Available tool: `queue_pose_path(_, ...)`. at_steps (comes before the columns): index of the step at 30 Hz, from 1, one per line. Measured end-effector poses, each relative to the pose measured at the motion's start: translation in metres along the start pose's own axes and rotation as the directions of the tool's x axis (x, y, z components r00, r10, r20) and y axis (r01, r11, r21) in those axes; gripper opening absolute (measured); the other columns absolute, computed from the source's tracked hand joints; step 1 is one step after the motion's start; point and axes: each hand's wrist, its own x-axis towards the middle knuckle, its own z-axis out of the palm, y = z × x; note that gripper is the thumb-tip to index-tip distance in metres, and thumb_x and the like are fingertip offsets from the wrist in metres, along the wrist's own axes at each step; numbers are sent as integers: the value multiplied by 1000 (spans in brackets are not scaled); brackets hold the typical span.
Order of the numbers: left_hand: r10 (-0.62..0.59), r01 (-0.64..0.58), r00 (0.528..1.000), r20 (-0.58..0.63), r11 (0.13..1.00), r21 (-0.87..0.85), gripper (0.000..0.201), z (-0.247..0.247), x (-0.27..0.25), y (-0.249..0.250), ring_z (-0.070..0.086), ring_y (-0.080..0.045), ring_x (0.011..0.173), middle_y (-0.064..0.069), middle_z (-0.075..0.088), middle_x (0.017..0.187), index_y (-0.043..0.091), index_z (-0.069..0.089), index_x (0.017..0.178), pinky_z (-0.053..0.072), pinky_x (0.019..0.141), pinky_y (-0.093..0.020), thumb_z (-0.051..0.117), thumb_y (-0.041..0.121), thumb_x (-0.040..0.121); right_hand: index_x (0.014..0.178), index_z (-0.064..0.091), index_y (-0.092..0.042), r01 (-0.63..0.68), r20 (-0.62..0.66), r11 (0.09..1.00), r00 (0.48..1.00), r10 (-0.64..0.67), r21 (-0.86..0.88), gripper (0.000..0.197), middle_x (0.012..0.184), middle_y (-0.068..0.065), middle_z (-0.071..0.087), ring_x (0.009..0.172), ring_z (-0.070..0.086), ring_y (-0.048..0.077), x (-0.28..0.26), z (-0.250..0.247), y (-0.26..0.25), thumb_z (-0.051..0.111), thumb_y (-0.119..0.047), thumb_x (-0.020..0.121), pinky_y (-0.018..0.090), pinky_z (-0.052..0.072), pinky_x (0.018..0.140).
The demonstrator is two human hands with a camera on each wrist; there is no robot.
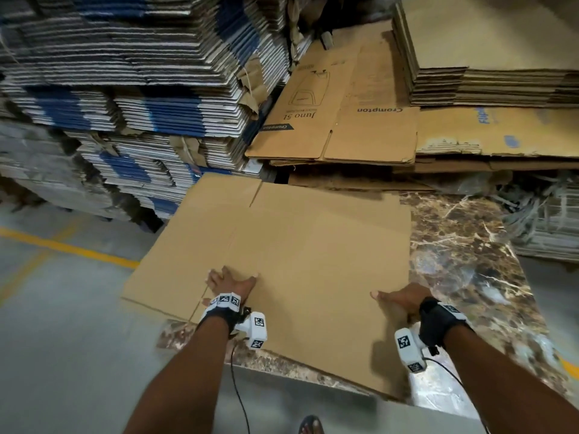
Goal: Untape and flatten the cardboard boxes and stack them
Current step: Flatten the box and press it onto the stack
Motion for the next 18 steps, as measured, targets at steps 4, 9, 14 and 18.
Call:
queue_pose_path(4, -47, 41, 995, -90, 997, -71, 110, 32, -54, -8, -10, -32, 157, -11, -12, 170, 21, 4, 163, 5, 124, -59, 56, 77, 85, 91, 70, -4, 84, 160, 996, 984, -77, -33, 77, 102, 15, 74, 92, 73, 31, -4, 14, 0, 76, -77, 64, 41, 61, 83)
queue_pose_path(9, -262, 186, 944, -200, 924, -333, 108, 84, -120, 2, -14, -31, 156, -15, -14, 169, 12, 1, 163, -3, 125, -55, 56, 70, 90, 87, 69, -5, 168, 244, 982, 959, -142, -90, 55, 80, 9, 72, 70, 69, 23, -16, -5, 7, 58, -58, 96, 22, 52, 58)
queue_pose_path(14, -542, 273, 833, -110, 576, -771, 122, 125, -174, 24, -7, -32, 157, -19, -6, 170, 1, -5, 160, 4, 127, -48, 74, 56, 86, 50, 63, -14, 273, 118, 962, 956, -269, -19, 57, 64, 7, 71, 71, 68, 26, -1, -25, 17, 57, -37, 102, 36, 55, 72)
queue_pose_path(18, -559, 277, 829, -39, 470, -838, 122, 140, -196, 45, 4, -33, 157, -17, 2, 170, 1, -4, 160, 13, 127, -45, 80, 44, 84, 88, 60, -4, 399, 173, 883, 915, -365, -246, 38, 105, 17, 68, 106, 66, 34, 4, -27, 11, 51, -37, 105, 33, 49, 83)
